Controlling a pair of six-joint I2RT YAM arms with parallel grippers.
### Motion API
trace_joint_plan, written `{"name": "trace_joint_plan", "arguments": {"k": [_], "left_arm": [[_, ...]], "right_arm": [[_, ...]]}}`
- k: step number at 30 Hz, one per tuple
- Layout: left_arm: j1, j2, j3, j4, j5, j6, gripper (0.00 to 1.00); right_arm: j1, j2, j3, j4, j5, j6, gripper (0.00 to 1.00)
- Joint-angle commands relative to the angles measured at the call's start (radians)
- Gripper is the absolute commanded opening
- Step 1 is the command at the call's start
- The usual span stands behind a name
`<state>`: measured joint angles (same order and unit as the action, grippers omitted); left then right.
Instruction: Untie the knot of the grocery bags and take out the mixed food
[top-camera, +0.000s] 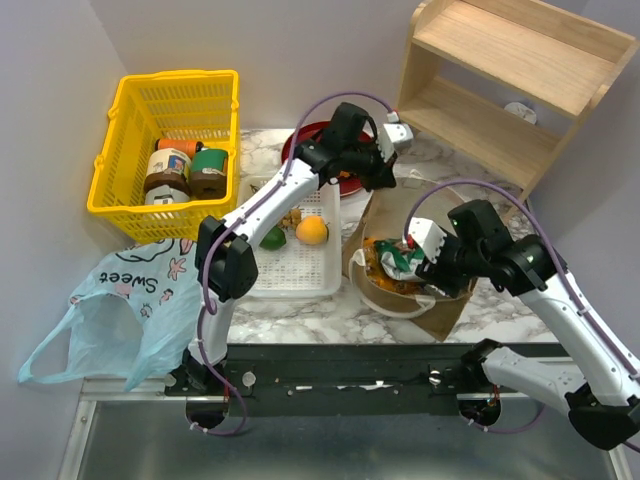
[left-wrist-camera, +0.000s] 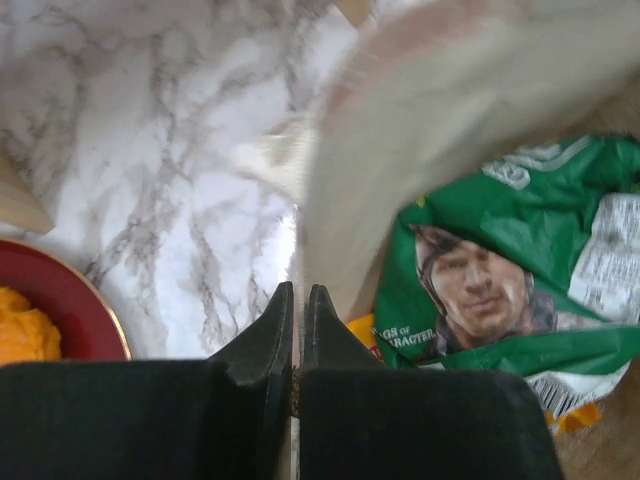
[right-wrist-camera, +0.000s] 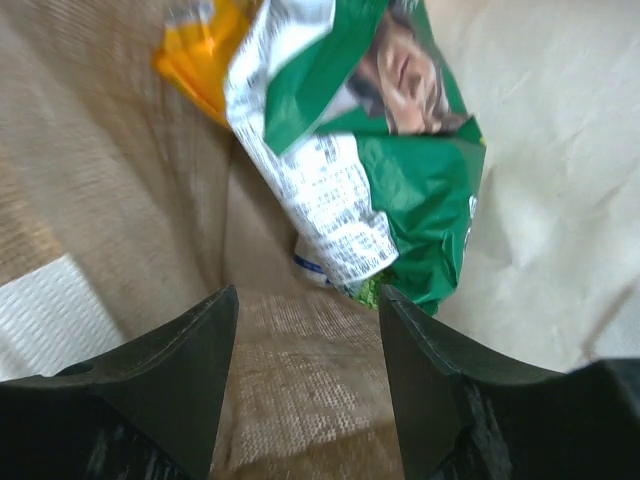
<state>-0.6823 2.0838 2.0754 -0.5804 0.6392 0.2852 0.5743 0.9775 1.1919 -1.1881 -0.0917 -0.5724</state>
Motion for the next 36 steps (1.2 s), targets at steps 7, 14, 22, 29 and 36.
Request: {"name": "trace_joint_plan", "arguments": {"k": [7, 14, 22, 29, 36], "left_arm": [[0.038, -0.184, 0.092, 0.485, 0.089, -0.446, 0.0], [0.041, -0.413, -0.478, 0.449, 0.047, -0.33, 0.0], [0.035, -0.433, -0.673, 0.389, 0.019, -0.316, 0.0], [0.035, -0.407, -0.669, 0.455, -0.003, -0.415, 0.0], [0.035, -0.424, -0.675, 0.436, -0.01, -0.399, 0.0]], "right_arm": [[-0.031, -0.174, -0.178, -0.022, 0.231, -0.179, 0.66], [-0.036, -0.243, -0.294, 0.036, 0.343, -0.165, 0.67], [-0.037, -0.228, -0.173, 0.093, 0.019, -0.28, 0.75], [-0.037, -0.206, -0.276, 0.323, -0.154, -0.636, 0.83], [-0.037, -0.048, -0.325, 0.466, -0.223, -0.69, 0.86]]}}
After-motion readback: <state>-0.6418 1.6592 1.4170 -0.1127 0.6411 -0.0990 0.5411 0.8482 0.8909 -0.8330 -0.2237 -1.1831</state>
